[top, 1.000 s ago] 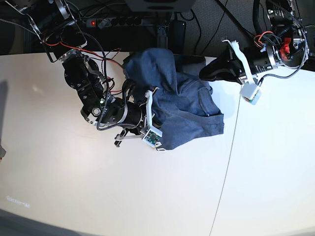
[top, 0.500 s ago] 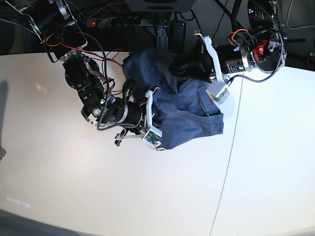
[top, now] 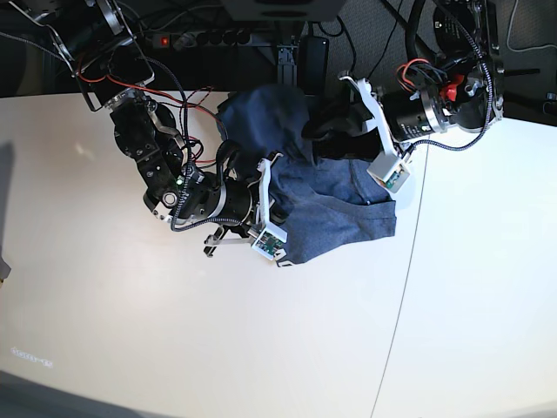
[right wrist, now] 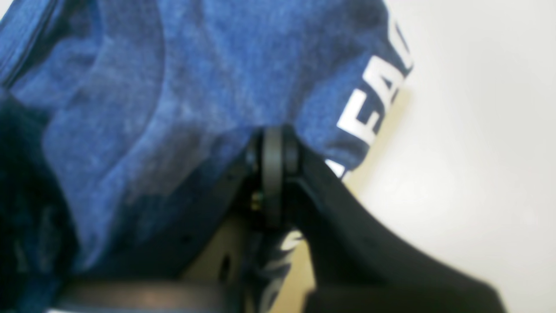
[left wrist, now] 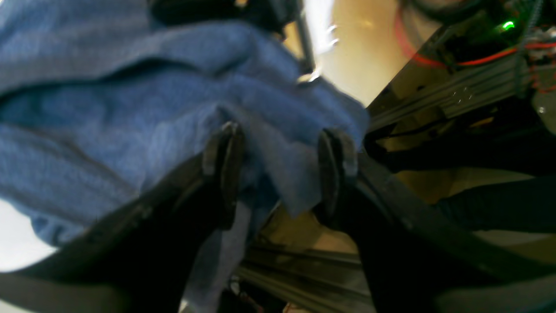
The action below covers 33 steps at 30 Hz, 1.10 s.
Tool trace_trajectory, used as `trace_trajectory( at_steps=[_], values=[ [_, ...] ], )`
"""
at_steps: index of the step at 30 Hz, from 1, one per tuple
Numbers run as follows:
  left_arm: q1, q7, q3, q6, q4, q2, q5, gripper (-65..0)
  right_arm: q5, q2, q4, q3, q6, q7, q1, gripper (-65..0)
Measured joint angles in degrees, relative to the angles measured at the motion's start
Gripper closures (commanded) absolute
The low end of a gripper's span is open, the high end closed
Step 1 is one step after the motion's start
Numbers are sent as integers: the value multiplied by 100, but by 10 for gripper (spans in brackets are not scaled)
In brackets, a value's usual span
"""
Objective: Fold the T-shirt properly
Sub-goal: 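Release the left gripper and regrasp the shirt edge beside the right gripper, then fold the shirt edge over with the left gripper toward the right gripper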
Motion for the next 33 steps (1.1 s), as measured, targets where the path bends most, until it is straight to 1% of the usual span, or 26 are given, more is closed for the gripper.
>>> trace_trajectory(
  at_steps=[7,14,18,20,21,23,24,25,28,31,32,33],
  values=[
    [0,-85,0,0,-170,13,9,-319,0,0,0,0,0,0,0,0],
    [0,-133,20,2,-431,326,4,-319,2,0,0,0,0,-15,0,0],
    [0,-168,164,0,-431,365,44,-318,9,0,0,0,0,-17,0,0],
    [0,-247,236,0,-433,365,240,-310,9,0,0,0,0,-17,0,0],
    [0,-337,273,0,-433,363,328,-281,11,0,0,0,0,-15,0,0],
    [0,-516,299,0,-433,365,420,-178,13,0,0,0,0,-15,0,0],
    [0,-584,299,0,-433,363,422,-139,13,0,0,0,0,-17,0,0],
    [0,-688,299,0,-433,363,433,-120,13,0,0,0,0,-17,0,0],
    [0,-811,299,0,-433,365,638,-118,13,0,0,0,0,-17,0,0],
    [0,-811,299,0,-433,365,745,-115,15,0,0,0,0,-17,0,0],
    [0,-811,299,0,-433,365,761,-81,15,0,0,0,0,-17,0,0],
    [0,-811,299,0,-433,365,765,-29,15,0,0,0,0,-17,0,0]
  ],
)
